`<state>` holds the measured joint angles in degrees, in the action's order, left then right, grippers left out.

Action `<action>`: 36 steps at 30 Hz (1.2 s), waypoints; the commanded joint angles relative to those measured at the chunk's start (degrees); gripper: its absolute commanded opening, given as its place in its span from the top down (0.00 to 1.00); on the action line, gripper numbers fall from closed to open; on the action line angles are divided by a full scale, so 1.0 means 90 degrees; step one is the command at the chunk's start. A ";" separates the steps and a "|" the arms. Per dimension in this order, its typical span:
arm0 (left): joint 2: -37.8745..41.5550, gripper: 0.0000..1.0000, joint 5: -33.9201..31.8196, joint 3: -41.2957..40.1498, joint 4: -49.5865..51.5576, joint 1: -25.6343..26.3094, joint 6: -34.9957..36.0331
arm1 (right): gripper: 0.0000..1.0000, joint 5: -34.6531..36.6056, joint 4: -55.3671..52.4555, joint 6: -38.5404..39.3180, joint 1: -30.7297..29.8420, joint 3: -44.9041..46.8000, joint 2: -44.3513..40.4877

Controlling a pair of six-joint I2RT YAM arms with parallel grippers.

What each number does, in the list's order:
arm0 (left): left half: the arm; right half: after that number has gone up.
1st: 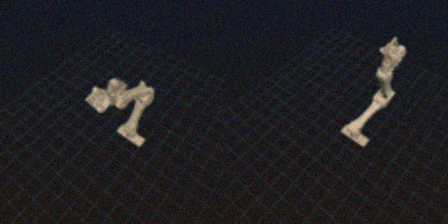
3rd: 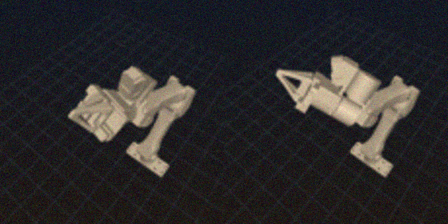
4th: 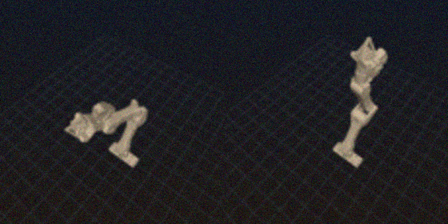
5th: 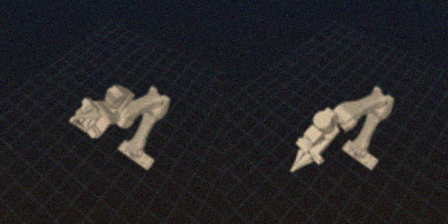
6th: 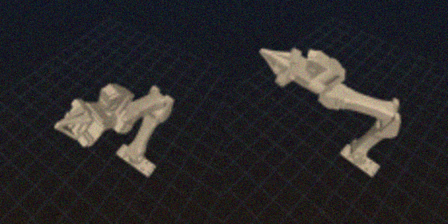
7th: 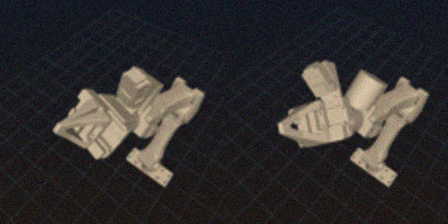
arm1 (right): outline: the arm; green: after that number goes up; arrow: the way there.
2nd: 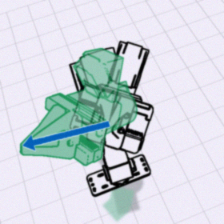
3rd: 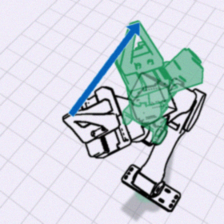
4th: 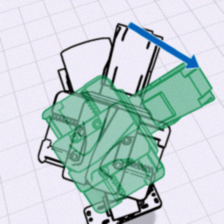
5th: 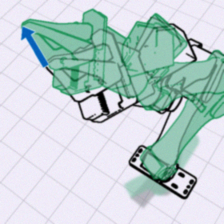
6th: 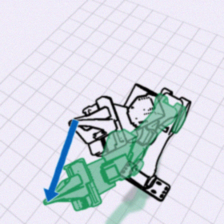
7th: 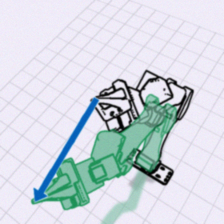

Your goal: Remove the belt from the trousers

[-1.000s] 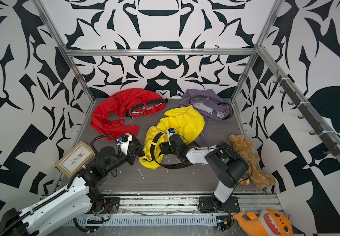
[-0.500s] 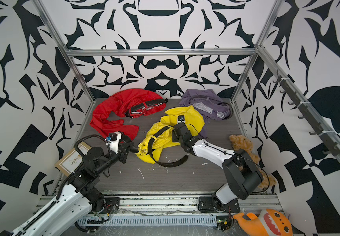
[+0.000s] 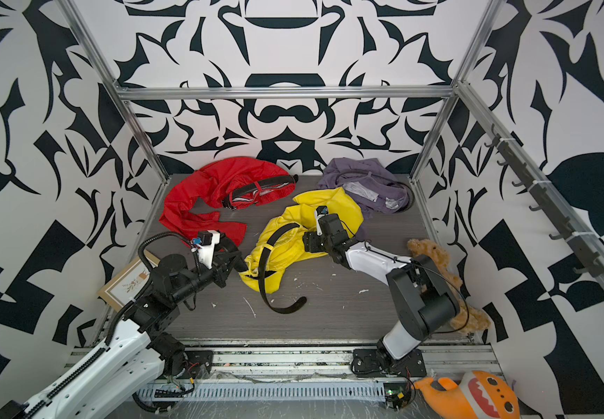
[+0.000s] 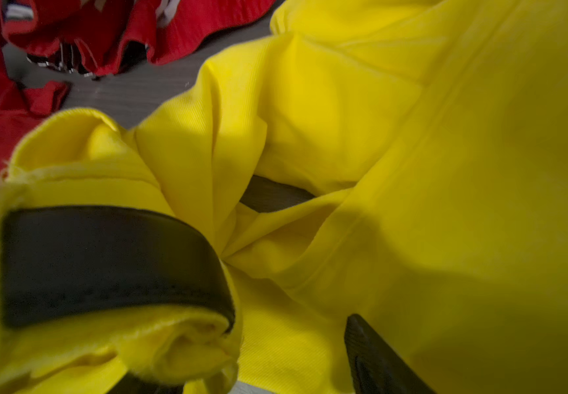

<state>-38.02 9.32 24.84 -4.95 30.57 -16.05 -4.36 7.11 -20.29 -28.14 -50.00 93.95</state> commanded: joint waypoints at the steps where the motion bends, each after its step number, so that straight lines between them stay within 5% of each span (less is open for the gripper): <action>1: 0.0078 1.00 0.0066 0.0084 -0.0423 -0.0038 -0.0069 | 0.20 -0.0502 0.1117 -0.0012 -0.0137 -0.0143 0.0297; 9: 0.0237 1.00 -0.0030 -0.0010 -0.0270 -0.0047 -0.0120 | 0.27 -0.1829 0.3815 -0.0659 -0.0154 -0.0030 0.1156; 12: 0.0269 1.00 -0.0048 -0.0040 -0.0255 -0.0047 -0.0139 | 0.29 -0.1547 0.3692 -0.0653 -0.0281 -0.0219 0.1361; 16: 0.0283 1.00 -0.0053 -0.0065 -0.0271 -0.0052 -0.0145 | 0.64 -0.0722 0.3360 -0.0717 -0.0317 -0.0359 0.1535; 19: 0.0384 1.00 -0.0115 -0.0046 -0.0187 -0.0056 -0.0139 | 0.82 0.0045 0.2727 -0.0578 -0.0319 -0.0489 0.1426; 23: 0.0611 1.00 -0.0193 0.0054 0.0091 -0.0109 -0.0032 | 0.88 0.1385 0.1284 -0.0135 -0.0313 -0.0783 0.0957; 29: 0.0740 1.00 -0.0064 0.0333 0.0293 -0.0403 0.0120 | 0.88 0.2919 -0.1234 0.0731 -0.0103 -0.1449 -0.0247; 36: 0.0291 1.00 0.0505 0.0619 -0.0118 -0.0899 0.0016 | 0.81 0.3150 -0.3514 0.1131 0.1061 -0.1726 -0.1521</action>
<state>-35.29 12.32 27.70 -3.51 24.60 -16.49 11.27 -14.04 -13.06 -26.28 -63.59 84.20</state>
